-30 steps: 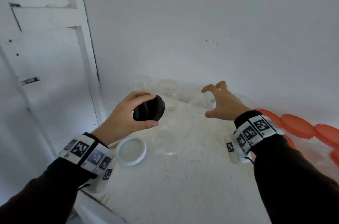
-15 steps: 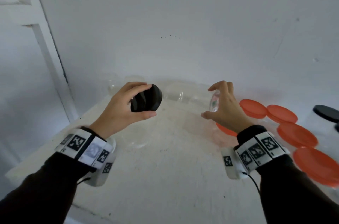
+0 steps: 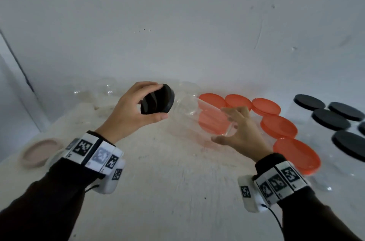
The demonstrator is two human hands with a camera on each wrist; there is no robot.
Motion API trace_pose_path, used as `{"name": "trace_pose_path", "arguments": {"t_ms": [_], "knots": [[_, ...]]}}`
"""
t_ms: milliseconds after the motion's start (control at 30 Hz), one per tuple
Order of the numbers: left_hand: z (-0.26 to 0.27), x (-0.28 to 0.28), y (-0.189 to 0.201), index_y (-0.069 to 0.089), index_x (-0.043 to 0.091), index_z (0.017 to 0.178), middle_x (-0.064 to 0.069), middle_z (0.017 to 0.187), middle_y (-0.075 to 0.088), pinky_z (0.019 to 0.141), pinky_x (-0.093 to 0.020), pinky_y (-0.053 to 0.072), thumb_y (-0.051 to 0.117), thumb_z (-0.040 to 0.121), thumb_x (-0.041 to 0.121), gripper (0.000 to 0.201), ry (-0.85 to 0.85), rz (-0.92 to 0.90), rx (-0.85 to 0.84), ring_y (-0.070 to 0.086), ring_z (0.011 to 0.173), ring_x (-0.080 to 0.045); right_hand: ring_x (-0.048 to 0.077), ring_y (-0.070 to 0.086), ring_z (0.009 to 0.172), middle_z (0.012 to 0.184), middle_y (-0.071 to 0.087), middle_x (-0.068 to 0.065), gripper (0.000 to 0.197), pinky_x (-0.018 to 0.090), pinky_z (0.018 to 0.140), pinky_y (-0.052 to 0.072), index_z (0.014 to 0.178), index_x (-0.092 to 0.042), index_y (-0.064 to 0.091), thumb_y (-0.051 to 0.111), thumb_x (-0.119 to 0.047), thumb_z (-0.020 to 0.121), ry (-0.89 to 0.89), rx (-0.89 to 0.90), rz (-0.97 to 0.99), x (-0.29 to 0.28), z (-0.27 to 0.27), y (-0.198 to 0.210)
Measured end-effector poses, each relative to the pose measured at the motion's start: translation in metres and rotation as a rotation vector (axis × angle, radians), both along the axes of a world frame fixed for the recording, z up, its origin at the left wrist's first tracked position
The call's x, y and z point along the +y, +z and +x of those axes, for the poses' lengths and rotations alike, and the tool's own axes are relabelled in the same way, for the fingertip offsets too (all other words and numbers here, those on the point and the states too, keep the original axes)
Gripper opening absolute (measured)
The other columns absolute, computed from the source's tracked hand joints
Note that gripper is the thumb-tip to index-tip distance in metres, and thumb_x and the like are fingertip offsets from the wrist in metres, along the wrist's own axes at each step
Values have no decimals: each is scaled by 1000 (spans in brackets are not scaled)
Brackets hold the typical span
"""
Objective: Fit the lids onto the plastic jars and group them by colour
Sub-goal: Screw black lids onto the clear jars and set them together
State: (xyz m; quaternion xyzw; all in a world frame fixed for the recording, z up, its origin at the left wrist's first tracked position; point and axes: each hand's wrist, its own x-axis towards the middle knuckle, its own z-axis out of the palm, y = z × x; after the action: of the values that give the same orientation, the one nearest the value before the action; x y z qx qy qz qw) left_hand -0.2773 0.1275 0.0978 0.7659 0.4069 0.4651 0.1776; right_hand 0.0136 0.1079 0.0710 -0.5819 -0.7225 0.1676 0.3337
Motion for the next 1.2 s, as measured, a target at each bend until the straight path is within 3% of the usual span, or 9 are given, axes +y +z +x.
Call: {"name": "trace_pose_path", "arguments": {"t_ms": [167,300,433,567,667,800,1067,1200], "knots": [[24,8,0,54,26,126,11,127,49,93,-18,42,68,61,56,73,-15,4,-9,45,119,3,10,46,107,117,42,-6,75,24,89,40,121,-16,41,85,-18,61,-16,98,-16,-12,19,-8],[42,13,0,53,28,126,13,126,48,93,-19,42,67,61,56,72,-42,-4,0,44,118,3,17,48,109,114,44,2,74,32,93,45,110,-15,35,84,-5,55,-24,201,-89,-14,35,-21],[60,17,-3,52,29,126,17,126,46,90,-9,39,67,61,57,73,-69,-15,5,43,118,6,10,48,103,118,39,-2,92,29,88,47,127,-16,36,89,-19,52,-12,172,-149,-17,47,-27],[74,20,-6,53,25,128,13,126,47,89,-5,37,68,61,57,75,-106,-19,8,43,117,6,8,46,109,122,43,-8,87,23,91,38,132,-19,39,84,-36,60,-8,86,-177,-20,56,-37],[85,20,-9,54,22,128,13,125,48,88,-3,36,67,61,56,76,-131,-18,17,43,117,7,7,45,110,120,41,-10,87,23,92,39,135,-20,35,83,-32,63,3,62,-238,-22,59,-43],[98,18,-14,51,22,127,16,124,48,87,-3,35,66,62,56,75,-180,-29,30,43,114,10,7,44,114,124,33,-6,83,17,85,41,130,-15,33,83,-25,64,31,19,-320,-27,58,-48],[126,10,-26,52,22,126,10,132,48,95,-6,32,64,63,58,74,-279,-75,77,40,122,4,12,45,118,125,35,-2,89,33,101,44,131,-13,30,85,-29,62,30,18,-415,-32,62,-63],[137,8,-26,52,23,126,10,136,46,98,-8,29,61,64,59,73,-314,-80,128,38,125,1,14,44,118,128,41,0,104,36,103,41,139,-18,10,84,-23,65,48,52,-459,-36,63,-64]]}}
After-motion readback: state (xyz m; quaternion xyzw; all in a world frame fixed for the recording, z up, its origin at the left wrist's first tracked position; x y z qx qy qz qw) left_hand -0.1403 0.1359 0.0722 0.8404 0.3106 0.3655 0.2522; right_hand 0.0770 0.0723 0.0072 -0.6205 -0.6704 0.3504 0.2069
